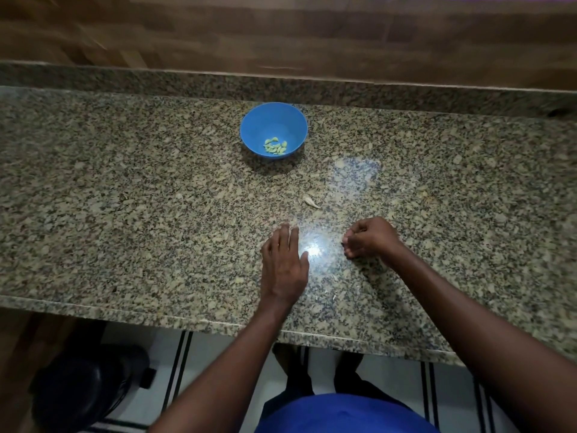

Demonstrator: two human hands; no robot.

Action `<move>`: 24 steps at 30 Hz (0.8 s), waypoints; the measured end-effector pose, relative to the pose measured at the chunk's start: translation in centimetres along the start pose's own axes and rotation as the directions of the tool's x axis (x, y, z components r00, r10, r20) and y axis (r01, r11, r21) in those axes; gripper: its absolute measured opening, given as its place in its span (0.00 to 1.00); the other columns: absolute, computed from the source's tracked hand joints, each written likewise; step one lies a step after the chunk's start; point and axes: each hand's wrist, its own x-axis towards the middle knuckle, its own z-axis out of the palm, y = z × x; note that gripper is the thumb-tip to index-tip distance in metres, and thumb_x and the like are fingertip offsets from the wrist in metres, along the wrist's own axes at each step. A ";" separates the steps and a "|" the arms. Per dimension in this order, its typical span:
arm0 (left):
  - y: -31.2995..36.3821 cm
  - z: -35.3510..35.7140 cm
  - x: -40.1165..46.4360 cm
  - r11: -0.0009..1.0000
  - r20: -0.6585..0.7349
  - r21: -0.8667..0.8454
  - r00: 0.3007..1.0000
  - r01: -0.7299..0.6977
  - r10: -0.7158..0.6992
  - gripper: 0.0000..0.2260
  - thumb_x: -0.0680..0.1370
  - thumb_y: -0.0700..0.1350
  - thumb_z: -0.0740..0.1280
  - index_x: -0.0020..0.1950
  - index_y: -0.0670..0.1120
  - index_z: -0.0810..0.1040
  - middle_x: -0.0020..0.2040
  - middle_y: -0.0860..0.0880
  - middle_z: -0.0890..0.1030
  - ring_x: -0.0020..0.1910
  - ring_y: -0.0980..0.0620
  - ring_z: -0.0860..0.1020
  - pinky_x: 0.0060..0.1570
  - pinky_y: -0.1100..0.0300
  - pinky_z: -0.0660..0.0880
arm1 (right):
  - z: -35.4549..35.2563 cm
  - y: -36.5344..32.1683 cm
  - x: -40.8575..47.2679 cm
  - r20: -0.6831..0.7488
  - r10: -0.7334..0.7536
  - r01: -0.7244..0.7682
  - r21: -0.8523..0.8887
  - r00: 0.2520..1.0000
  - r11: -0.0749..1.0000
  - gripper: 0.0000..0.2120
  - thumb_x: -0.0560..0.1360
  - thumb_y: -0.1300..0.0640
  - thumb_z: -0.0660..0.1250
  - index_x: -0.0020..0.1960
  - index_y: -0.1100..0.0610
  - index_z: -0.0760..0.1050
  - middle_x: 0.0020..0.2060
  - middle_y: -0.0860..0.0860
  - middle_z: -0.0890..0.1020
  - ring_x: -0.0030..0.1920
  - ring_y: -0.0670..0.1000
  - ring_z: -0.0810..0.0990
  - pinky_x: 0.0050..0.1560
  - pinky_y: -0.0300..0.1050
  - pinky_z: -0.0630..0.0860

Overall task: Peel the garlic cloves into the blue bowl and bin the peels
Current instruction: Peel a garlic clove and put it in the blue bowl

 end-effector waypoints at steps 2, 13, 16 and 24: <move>0.0 -0.2 -0.1 1.000 0.013 -0.010 1.000 -0.014 0.014 0.30 0.82 0.58 0.57 0.80 0.44 0.60 0.80 0.43 0.61 0.78 0.44 0.60 0.77 0.47 0.58 | 0.1 -0.3 0.2 -0.005 0.014 -0.015 -0.057 1.000 0.998 0.04 0.70 0.69 0.77 0.43 0.67 0.82 0.35 0.61 0.86 0.38 0.62 0.87 0.47 0.60 0.85; 0.1 -0.2 0.0 0.997 0.065 0.063 0.997 -0.041 0.037 0.40 0.78 0.67 0.57 0.82 0.43 0.58 0.83 0.43 0.56 0.82 0.44 0.54 0.78 0.44 0.53 | 0.9 -2.0 0.3 -0.082 0.082 -0.099 -0.235 0.993 0.967 0.10 0.66 0.65 0.81 0.36 0.60 0.79 0.34 0.57 0.86 0.40 0.59 0.88 0.47 0.58 0.85; 0.1 -0.2 0.0 0.997 0.063 0.059 0.997 -0.040 0.036 0.40 0.78 0.66 0.58 0.82 0.43 0.58 0.83 0.43 0.56 0.82 0.44 0.55 0.78 0.43 0.54 | 1.1 -2.8 0.1 -0.071 0.109 -0.125 -0.292 0.992 0.948 0.07 0.68 0.65 0.79 0.39 0.62 0.81 0.35 0.57 0.86 0.35 0.54 0.87 0.40 0.48 0.85; 0.0 -0.2 -0.3 0.997 0.067 0.064 0.997 -0.046 0.042 0.39 0.80 0.66 0.56 0.83 0.43 0.55 0.84 0.43 0.54 0.82 0.44 0.53 0.79 0.44 0.52 | 3.3 -2.3 -0.5 -0.235 -0.099 -0.025 -0.473 0.967 0.881 0.04 0.73 0.67 0.70 0.41 0.62 0.81 0.36 0.56 0.84 0.33 0.51 0.80 0.36 0.48 0.82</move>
